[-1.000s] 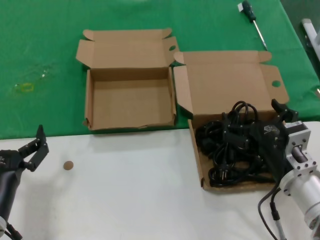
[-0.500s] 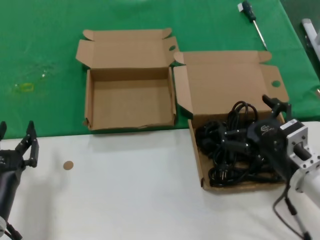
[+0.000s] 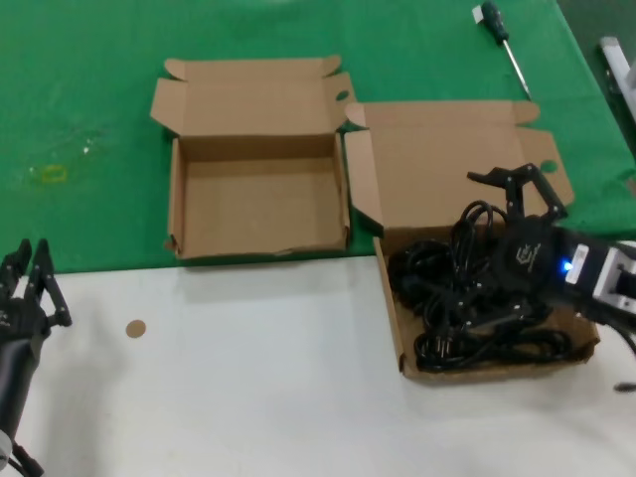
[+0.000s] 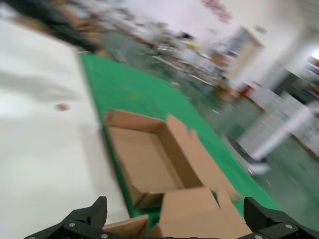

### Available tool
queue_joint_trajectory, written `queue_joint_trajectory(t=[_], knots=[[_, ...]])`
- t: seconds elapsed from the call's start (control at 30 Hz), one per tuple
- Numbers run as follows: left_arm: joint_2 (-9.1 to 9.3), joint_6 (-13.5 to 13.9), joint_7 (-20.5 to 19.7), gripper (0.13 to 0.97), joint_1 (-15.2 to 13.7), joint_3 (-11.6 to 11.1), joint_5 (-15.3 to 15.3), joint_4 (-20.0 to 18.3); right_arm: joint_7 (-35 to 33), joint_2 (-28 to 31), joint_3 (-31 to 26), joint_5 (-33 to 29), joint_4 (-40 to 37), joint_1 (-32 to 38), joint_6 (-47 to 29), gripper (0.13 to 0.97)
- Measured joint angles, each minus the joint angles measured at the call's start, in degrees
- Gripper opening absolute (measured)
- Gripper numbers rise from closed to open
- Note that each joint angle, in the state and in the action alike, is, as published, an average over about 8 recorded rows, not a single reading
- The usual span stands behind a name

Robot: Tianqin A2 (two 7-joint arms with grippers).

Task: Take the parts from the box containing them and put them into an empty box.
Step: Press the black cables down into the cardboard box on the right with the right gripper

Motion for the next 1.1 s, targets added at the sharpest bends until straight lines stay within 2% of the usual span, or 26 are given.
queue_joint_trajectory(t=[0.1, 0.5, 0.83, 1.1], knots=[[0.0, 0.0, 0.0, 0.227, 0.0, 0.0, 0.0, 0.0, -4.38, 2.56, -0.45, 0.35, -0.88, 2.61, -5.24, 0.966], [0.0, 0.0, 0.0, 0.157, 0.0, 0.0, 0.01, 0.0, -23.99, 7.64, -6.13, -3.77, -10.21, 17.24, -20.04, 0.966], [0.0, 0.0, 0.0, 0.152, 0.0, 0.0, 0.01, 0.0, -39.04, 6.42, -10.64, -7.86, -17.25, 23.81, -24.16, 0.966], [0.0, 0.0, -0.02, 0.152, 0.0, 0.0, 0.01, 0.0, -45.15, 5.27, -12.21, -8.71, -19.9, 24.43, -25.07, 0.959]])
